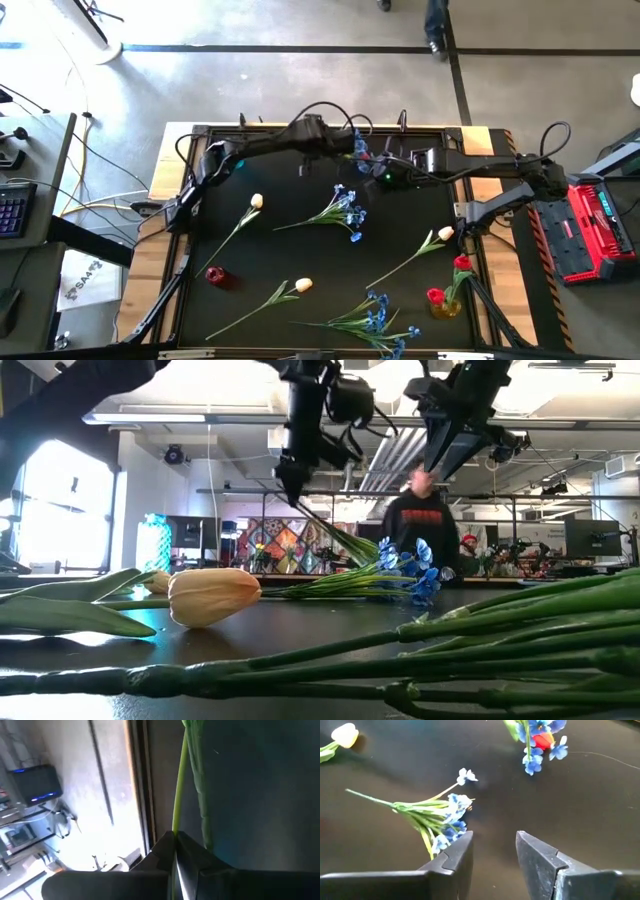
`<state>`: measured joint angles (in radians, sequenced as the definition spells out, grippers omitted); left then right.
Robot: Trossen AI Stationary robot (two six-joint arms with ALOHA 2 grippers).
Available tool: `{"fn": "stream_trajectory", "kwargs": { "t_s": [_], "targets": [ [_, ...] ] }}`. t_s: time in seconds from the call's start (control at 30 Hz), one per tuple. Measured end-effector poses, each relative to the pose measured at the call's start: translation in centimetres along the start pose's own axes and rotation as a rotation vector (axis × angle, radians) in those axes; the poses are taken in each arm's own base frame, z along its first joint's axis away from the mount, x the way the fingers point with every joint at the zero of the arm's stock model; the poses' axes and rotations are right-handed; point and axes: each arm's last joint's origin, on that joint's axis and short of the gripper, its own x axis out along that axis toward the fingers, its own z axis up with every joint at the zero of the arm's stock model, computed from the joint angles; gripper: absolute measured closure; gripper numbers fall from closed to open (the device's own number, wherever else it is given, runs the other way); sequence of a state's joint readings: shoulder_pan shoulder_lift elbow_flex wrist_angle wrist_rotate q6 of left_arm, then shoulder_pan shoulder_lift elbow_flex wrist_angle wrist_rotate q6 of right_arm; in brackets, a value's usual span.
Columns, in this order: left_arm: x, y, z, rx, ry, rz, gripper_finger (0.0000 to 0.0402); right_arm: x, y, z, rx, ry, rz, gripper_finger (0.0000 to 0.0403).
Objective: Sort flowers into vase by color
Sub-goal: Put the red flower into the yellow vase, then adjust the blue flowers
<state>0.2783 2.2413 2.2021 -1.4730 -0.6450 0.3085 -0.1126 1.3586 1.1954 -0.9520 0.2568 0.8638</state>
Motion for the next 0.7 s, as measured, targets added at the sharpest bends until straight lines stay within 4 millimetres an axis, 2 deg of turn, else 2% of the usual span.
{"fn": "stream_trajectory", "kwargs": {
  "t_s": [0.1, 0.23, 0.37, 0.57, 0.7],
  "targets": [
    [-1.6, 0.3, -0.9, -0.006, -0.033, -0.093, 0.0401, -0.1, 0.1, -0.1, -0.005, -0.003, 0.002, 0.0266],
    [-3.6, 1.4, -2.4, -0.076, -0.156, -0.363, 0.0401, -0.1, 0.2, -0.1, -0.004, -0.011, 0.010, 0.0266],
    [-4.6, 3.0, -3.7, -0.176, -0.273, -0.580, 0.0401, -0.1, 0.4, 0.1, -0.005, -0.028, 0.023, 0.0266],
    [-6.2, 5.8, -6.0, -0.325, -0.380, -0.580, 0.0401, -0.2, 0.7, 0.1, 0.000, -0.044, 0.046, 0.0266],
    [-7.3, 7.3, -7.6, -0.384, -0.465, -0.648, 0.0401, -0.3, 1.0, -0.2, -0.013, -0.040, 0.055, 0.0266]
  ]
}}
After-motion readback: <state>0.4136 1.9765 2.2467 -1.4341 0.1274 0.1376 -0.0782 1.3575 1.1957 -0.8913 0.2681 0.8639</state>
